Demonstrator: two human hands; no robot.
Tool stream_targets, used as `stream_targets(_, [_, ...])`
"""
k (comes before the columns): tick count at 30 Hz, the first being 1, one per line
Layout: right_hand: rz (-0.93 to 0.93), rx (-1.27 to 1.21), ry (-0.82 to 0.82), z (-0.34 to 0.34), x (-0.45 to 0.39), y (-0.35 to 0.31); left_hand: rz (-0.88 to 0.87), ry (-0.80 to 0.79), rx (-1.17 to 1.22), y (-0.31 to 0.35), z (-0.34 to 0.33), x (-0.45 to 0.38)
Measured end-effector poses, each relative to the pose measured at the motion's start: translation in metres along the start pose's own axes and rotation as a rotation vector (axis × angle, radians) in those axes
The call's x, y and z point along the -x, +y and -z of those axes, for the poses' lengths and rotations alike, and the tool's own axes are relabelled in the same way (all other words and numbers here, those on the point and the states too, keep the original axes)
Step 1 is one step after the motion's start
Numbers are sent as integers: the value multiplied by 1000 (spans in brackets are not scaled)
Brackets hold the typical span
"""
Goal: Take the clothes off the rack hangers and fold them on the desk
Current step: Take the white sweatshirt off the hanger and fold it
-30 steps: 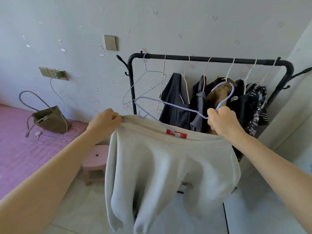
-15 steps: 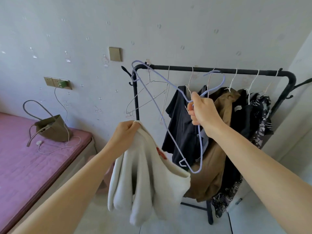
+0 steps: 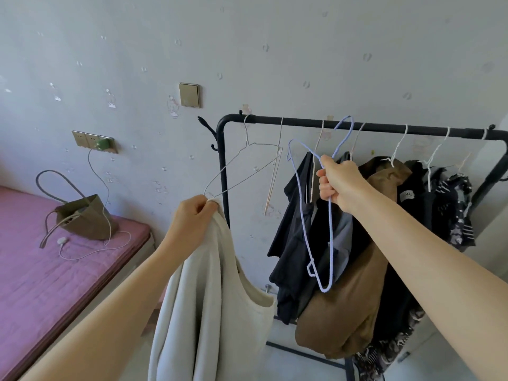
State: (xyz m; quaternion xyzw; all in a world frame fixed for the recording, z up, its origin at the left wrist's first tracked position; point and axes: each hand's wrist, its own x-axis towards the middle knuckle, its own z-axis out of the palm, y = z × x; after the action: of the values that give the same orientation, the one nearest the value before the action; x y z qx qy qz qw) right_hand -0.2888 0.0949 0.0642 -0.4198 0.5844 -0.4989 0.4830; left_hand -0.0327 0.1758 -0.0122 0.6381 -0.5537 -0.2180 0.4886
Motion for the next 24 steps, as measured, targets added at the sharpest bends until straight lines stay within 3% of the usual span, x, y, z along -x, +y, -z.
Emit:
stream_targets(6, [-81, -33, -35, -28, -93, -20, -119, 95, -280, -23, 11, -27])
stream_targets(19, [-209, 74, -36, -70, -192, -7, -72, 262, -305, -33, 14, -68])
stream_targets(24, [-112, 170, -30, -72, -193, -2, -63, 275, -328, -33, 17, -75])
